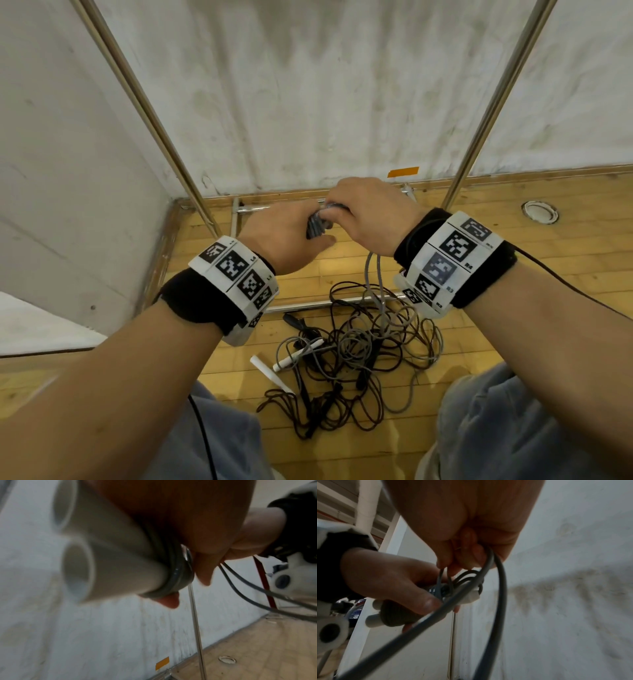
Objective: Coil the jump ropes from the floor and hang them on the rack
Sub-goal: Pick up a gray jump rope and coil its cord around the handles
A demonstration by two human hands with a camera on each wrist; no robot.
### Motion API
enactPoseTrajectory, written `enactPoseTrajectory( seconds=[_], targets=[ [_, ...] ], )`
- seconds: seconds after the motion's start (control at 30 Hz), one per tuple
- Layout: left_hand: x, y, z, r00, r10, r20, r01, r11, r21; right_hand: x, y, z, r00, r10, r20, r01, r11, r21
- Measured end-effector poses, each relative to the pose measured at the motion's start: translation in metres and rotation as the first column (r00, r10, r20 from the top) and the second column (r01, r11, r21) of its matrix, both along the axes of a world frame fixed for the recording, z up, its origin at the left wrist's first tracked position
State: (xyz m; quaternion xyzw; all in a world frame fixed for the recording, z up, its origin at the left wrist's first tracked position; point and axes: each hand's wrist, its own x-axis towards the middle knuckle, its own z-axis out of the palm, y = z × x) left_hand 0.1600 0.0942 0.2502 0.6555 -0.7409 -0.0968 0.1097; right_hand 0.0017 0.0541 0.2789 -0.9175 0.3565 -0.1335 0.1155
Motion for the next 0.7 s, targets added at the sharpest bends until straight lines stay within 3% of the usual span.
enactPoseTrajectory(
  seconds=[0.13,0.27,0.47,0.53,0.6,0.67,0.7],
  targets=[
    [-0.012,0.003,-0.001,0.999,-0.036,-0.003,0.036,0.998,-0.050,-0.005,-0.005,0.006,0.996,-0.036,0.079,0.038,0.999,-0.020],
    [-0.013,0.006,0.001,0.988,-0.117,-0.103,0.108,0.990,-0.089,-0.014,-0.017,0.008,0.916,-0.195,0.352,0.077,0.944,0.322],
    [-0.012,0.014,0.018,0.937,-0.112,-0.330,0.078,0.990,-0.115,-0.019,-0.026,0.000,0.821,-0.322,0.471,-0.072,0.761,0.645],
    [-0.012,0.016,0.021,0.849,-0.066,-0.525,0.026,0.996,-0.084,-0.015,-0.026,-0.006,0.772,-0.377,0.512,-0.149,0.675,0.722],
    [-0.011,0.016,0.023,0.714,-0.017,-0.700,-0.058,0.995,-0.083,-0.008,-0.021,-0.011,0.739,-0.402,0.540,-0.217,0.616,0.757],
    [-0.009,0.014,0.025,0.619,0.012,-0.785,-0.138,0.986,-0.093,0.000,-0.014,-0.014,0.742,-0.384,0.549,-0.225,0.630,0.744],
    [-0.008,0.013,0.026,0.596,0.034,-0.802,-0.176,0.980,-0.089,0.004,-0.011,-0.015,0.765,-0.350,0.541,-0.190,0.680,0.708]
  ],
)
